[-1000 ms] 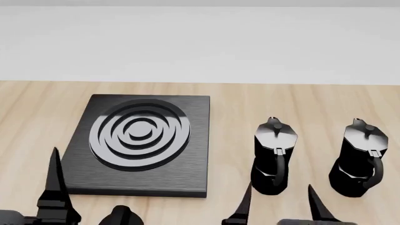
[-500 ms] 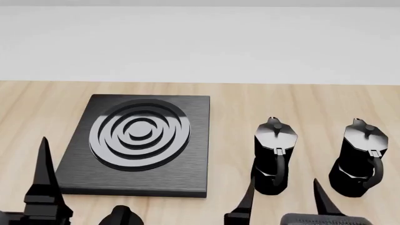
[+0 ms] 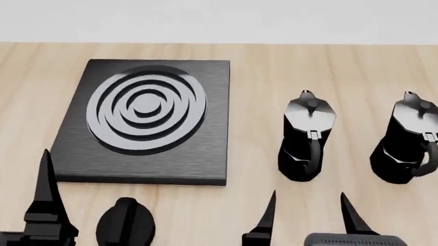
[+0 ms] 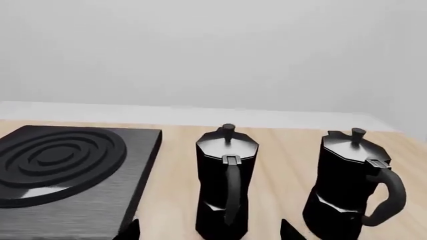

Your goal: Put the right moka pot on the stove.

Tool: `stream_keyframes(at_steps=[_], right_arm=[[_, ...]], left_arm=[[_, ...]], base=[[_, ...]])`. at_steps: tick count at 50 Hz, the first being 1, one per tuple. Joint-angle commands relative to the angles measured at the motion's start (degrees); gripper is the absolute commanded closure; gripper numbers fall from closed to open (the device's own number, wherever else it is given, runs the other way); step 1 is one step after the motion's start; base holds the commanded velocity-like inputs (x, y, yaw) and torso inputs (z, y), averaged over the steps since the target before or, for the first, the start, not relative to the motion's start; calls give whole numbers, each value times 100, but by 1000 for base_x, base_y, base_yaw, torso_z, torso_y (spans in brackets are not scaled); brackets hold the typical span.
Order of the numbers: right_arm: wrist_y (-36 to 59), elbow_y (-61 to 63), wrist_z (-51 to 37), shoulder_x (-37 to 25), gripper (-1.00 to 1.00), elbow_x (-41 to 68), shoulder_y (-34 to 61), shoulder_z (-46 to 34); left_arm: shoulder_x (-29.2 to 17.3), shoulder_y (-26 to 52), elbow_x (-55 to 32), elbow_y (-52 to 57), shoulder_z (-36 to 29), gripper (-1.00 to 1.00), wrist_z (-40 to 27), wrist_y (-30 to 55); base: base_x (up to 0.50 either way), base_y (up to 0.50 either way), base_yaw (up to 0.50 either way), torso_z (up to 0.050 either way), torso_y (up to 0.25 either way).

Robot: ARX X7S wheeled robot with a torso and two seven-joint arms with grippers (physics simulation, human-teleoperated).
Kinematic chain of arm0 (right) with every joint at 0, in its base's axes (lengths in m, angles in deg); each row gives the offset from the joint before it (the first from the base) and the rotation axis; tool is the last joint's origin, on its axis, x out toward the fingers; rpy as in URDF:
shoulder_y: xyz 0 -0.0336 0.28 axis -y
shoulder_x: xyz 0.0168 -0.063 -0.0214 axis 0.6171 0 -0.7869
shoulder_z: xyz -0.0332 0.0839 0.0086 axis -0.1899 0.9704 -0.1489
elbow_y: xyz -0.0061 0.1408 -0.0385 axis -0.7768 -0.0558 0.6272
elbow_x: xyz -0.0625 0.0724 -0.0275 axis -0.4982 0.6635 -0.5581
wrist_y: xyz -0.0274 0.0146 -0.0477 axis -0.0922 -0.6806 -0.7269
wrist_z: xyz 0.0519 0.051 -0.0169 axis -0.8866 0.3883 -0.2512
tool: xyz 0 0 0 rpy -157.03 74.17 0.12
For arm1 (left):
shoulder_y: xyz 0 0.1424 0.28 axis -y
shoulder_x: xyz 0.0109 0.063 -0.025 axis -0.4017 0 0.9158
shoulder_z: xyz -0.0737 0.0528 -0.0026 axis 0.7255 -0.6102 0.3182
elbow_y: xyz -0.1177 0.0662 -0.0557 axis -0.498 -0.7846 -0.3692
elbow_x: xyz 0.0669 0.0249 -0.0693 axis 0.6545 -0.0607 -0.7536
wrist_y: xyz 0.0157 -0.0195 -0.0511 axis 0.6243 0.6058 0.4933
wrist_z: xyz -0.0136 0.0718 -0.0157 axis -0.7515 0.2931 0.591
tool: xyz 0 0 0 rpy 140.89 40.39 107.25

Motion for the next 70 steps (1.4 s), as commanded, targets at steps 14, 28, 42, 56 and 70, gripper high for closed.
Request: stream_keyframes(at_steps=[14, 28, 42, 56, 70], right_arm=[[-84, 196, -54, -154, -100, -123, -72, -51], [-145, 338, -106, -319, -100, -204, -193, 21], [-173, 603, -111, -595, -100, 144, -449, 583], [-584, 320, 24, -848, -100, 313, -551, 1124], [-238, 223, -87, -1225, -100, 564, -302, 1700]], left_arm=[[-43, -74, 159, -77, -80, -100, -86, -258], [-49, -88, 157, -56, -70, -100, -141, -297], [-53, -131, 136, -51, -34, -100, -202, -355], [-59, -101, 124, -47, -51, -100, -251, -298], [-65, -139, 15, -64, -12, -100, -241, -381]], base=[[0, 0, 0, 0, -154], [0, 0, 0, 0, 0], [0, 0, 0, 0, 0], [0, 0, 0, 0, 0], [0, 0, 0, 0, 0]])
